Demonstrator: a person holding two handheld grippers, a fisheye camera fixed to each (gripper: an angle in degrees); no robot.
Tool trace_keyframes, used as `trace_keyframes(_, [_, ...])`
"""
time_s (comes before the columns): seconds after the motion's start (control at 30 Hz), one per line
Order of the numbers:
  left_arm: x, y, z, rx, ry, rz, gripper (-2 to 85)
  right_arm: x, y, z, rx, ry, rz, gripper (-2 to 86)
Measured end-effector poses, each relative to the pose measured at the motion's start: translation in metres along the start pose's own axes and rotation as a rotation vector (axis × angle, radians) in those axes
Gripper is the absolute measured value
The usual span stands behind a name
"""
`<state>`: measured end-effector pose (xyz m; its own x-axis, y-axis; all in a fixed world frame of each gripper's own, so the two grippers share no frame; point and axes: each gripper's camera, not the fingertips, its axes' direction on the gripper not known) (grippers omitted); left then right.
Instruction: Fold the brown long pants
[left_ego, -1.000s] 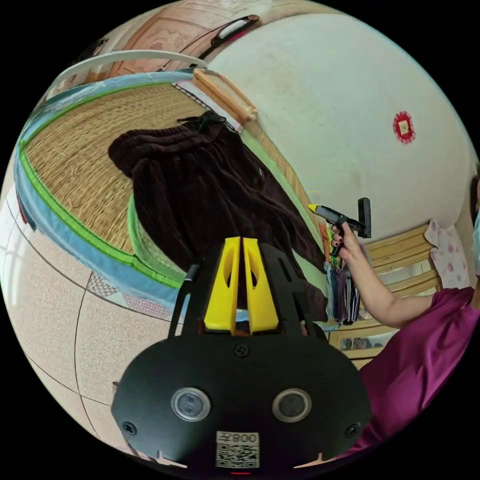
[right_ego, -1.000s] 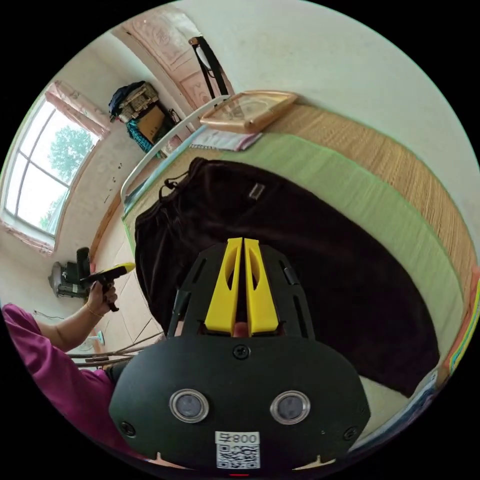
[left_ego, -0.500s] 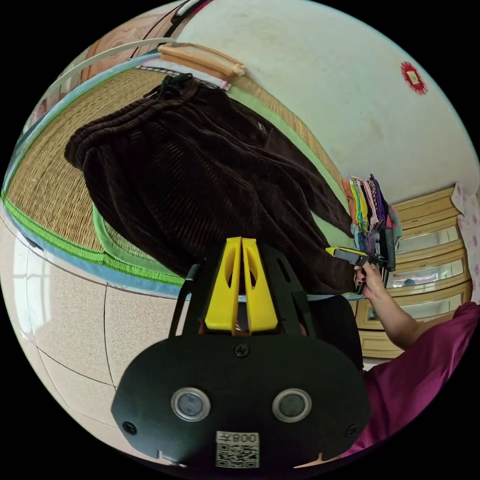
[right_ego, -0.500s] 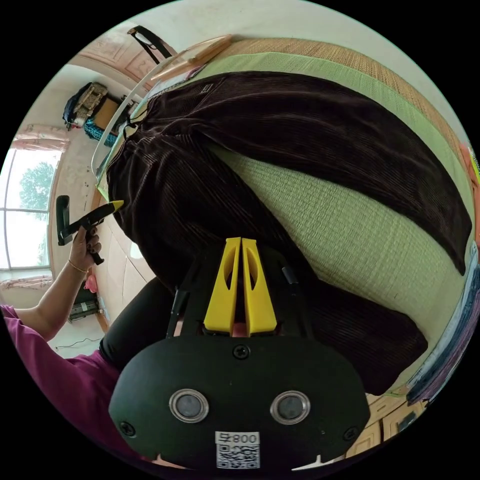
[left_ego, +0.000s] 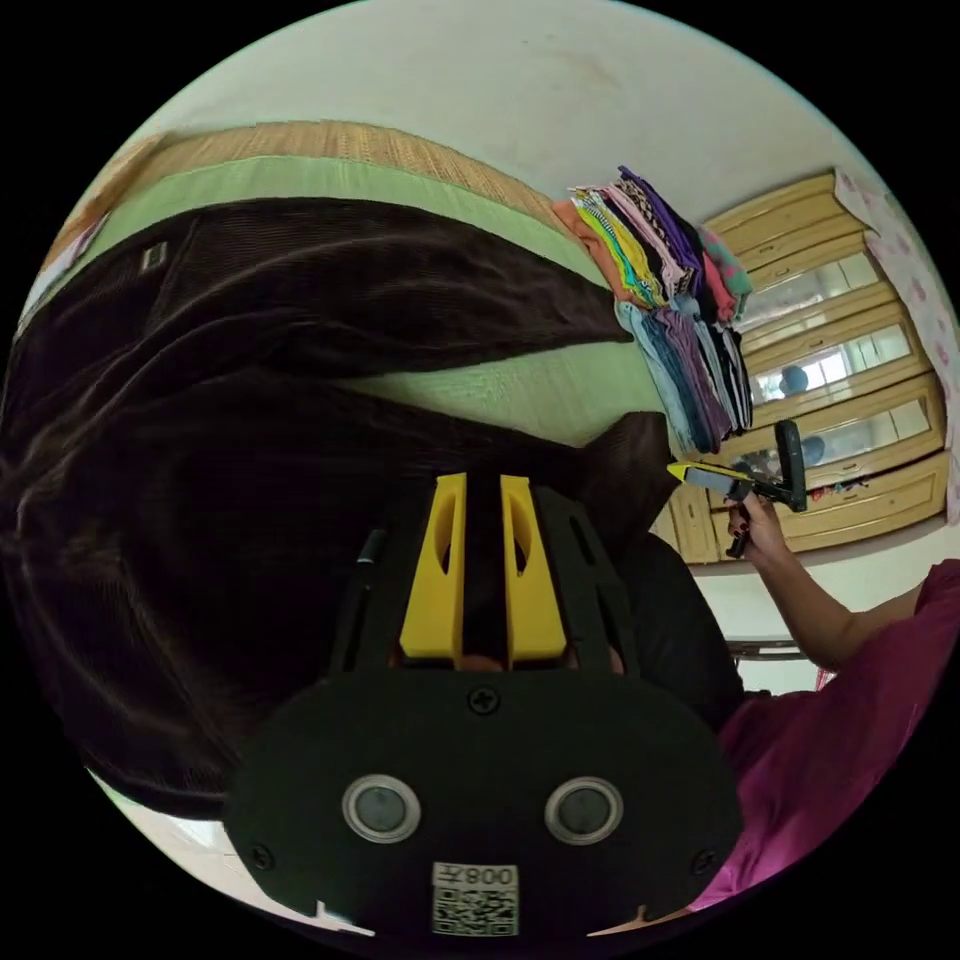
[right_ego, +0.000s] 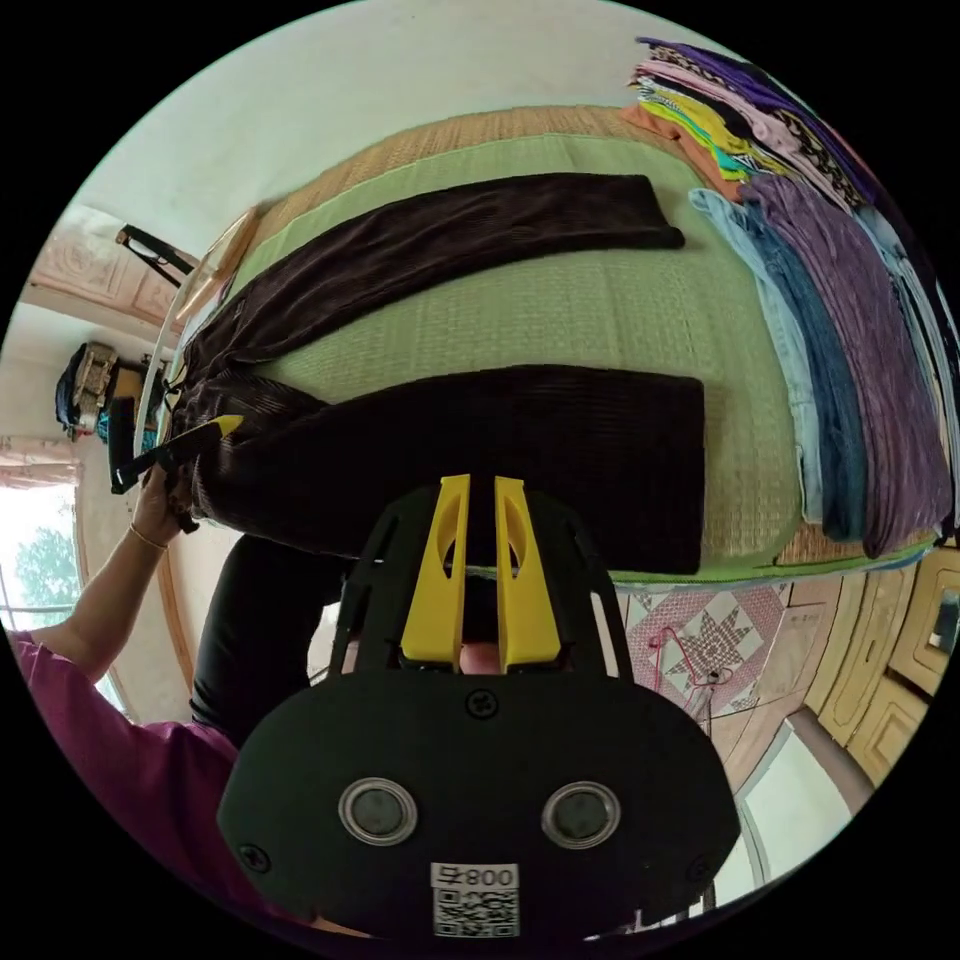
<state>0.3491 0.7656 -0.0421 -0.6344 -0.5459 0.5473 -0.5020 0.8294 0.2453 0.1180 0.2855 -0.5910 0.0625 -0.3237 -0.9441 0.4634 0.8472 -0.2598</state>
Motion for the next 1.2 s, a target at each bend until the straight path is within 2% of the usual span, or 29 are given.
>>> trace_keyframes(0.13, [0.041, -0.073, 0.017, -0.169, -0.173, 0.062, 4.5, 0.047, 0.04, 0.013, -0.032, 0.0, 0.016, 5.5])
trace_keyframes(0.23, [0.061, -0.112, -0.002, -0.175, -0.211, 0.074, 2.3, 0.079, 0.073, 0.024, -0.038, -0.012, 0.024, 4.2])
trace_keyframes(0.33, [0.074, -0.147, -0.029, -0.122, -0.265, 0.029, 1.1, 0.112, 0.104, 0.024, -0.009, -0.054, 0.036, 1.5])
trace_keyframes(0.47, [0.071, -0.187, -0.064, -0.019, -0.178, -0.158, 0.4, 0.155, 0.147, 0.025, -0.008, -0.107, 0.014, 0.0])
trace_keyframes(0.6, [0.089, -0.215, -0.087, -0.013, -0.176, -0.171, 0.6, 0.197, 0.189, 0.027, 0.008, -0.173, 0.036, 0.0])
trace_keyframes(0.67, [0.111, -0.232, -0.105, -0.009, -0.181, -0.141, 1.2, 0.216, 0.206, 0.024, 0.017, -0.189, 0.074, 0.5])
trace_keyframes(0.8, [0.153, -0.256, -0.131, 0.026, -0.076, -0.041, 4.1, 0.261, 0.247, 0.001, 0.092, -0.077, 0.15, 5.0])
trace_keyframes(0.9, [0.193, -0.285, -0.131, -0.042, -0.069, 0.063, 6.7, 0.299, 0.271, -0.002, 0.11, 0.008, 0.207, 7.4])
trace_keyframes(1.03, [0.244, -0.336, -0.117, -0.163, -0.094, 0.176, 7.7, 0.334, 0.292, 0.013, 0.089, 0.005, 0.251, 7.4])
trace_keyframes(1.2, [0.293, -0.384, -0.115, -0.249, -0.238, 0.301, 5.5, 0.36, 0.321, 0.027, 0.091, -0.005, 0.258, 6.6])
